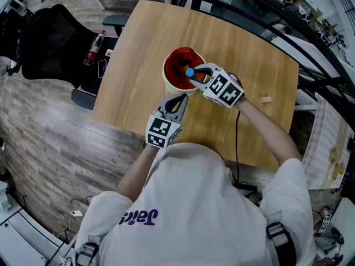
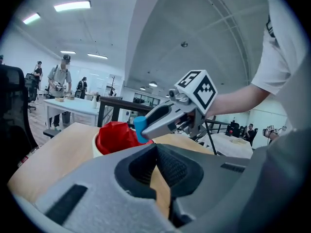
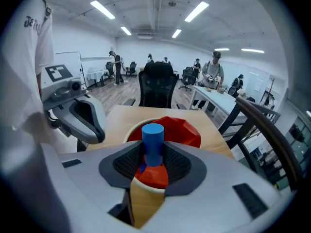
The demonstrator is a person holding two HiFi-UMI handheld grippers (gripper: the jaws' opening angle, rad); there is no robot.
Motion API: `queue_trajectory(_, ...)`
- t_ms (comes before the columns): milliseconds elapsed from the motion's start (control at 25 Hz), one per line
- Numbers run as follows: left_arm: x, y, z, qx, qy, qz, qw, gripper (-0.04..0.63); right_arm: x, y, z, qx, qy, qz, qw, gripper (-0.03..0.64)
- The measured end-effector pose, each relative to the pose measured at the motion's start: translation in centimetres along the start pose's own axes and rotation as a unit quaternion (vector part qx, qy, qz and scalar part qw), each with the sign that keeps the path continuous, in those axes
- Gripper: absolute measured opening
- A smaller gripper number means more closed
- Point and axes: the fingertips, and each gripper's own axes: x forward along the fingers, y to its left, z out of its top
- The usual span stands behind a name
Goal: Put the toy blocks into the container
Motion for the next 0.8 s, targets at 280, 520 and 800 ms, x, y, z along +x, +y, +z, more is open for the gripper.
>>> queue_trajectory(280, -1.9, 2.0, -0.2, -0.015, -0.009, 0.024, 0.9996, 0.008, 5.0, -1.1, -1.2, 0.012, 0.12, 0.023, 0.992, 0.13)
queue_trajectory(520, -2.0, 1.9, -0.1, -0.016, -0.012, 0.027, 0.9994, 0.008, 5.8, -1.8, -0.9, 0.03, 0.112, 0.012, 0.993, 0.153)
queue_trajectory(800, -0.7, 0.3, 0.3, -0.003, -0.012, 0.004, 0.9999, 0.008, 2.6, -1.3, 0.4, 0.06, 0.043, -0.008, 0.997, 0.155)
